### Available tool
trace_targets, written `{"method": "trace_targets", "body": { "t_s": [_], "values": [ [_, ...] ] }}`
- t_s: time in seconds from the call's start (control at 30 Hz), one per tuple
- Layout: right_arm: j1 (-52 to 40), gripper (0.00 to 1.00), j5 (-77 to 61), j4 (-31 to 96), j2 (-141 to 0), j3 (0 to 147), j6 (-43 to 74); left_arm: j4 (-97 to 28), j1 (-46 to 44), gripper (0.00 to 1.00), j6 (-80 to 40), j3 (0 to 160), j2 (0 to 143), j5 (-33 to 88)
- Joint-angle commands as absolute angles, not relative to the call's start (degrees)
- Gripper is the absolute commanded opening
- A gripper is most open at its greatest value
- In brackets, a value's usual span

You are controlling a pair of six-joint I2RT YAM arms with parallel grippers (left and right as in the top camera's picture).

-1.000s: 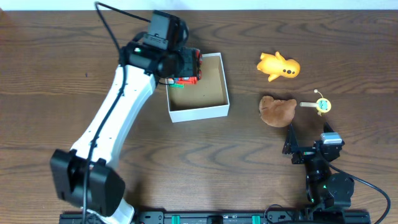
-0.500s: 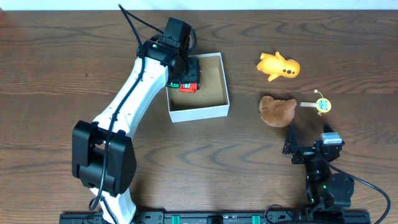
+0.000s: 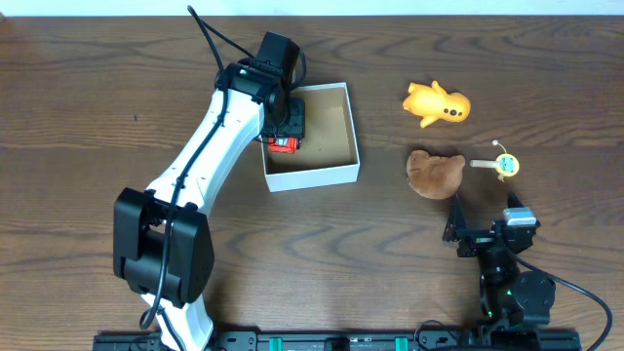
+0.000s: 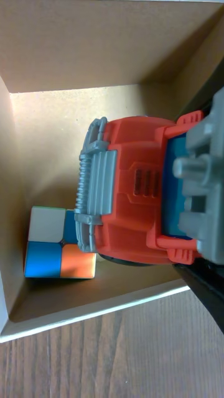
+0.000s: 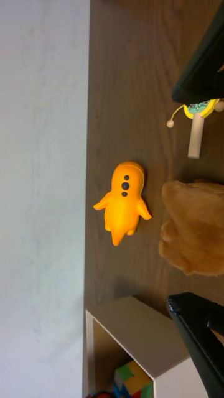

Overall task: Pack container
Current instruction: 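Lower the truck into the box beside the cube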

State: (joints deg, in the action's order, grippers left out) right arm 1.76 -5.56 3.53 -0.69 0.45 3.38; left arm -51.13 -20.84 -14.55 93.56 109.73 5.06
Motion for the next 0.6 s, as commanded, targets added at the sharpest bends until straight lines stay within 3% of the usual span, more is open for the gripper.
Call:
{"method": "trace_targets", "body": {
  "t_s": [0.0, 0.57],
  "values": [
    [2.24, 0.99, -5.41, 3.66, -0.38, 0.32, 2.70, -51.13, -20.88, 0.47, -13.39, 94.19, 110.96, 3.57],
    [2.24, 0.99, -5.41, 3.66, -0.38, 0.32, 2.70, -53.08, -20.93, 0.46, -15.68, 93.95, 111.87, 3.33]
  ]
}}
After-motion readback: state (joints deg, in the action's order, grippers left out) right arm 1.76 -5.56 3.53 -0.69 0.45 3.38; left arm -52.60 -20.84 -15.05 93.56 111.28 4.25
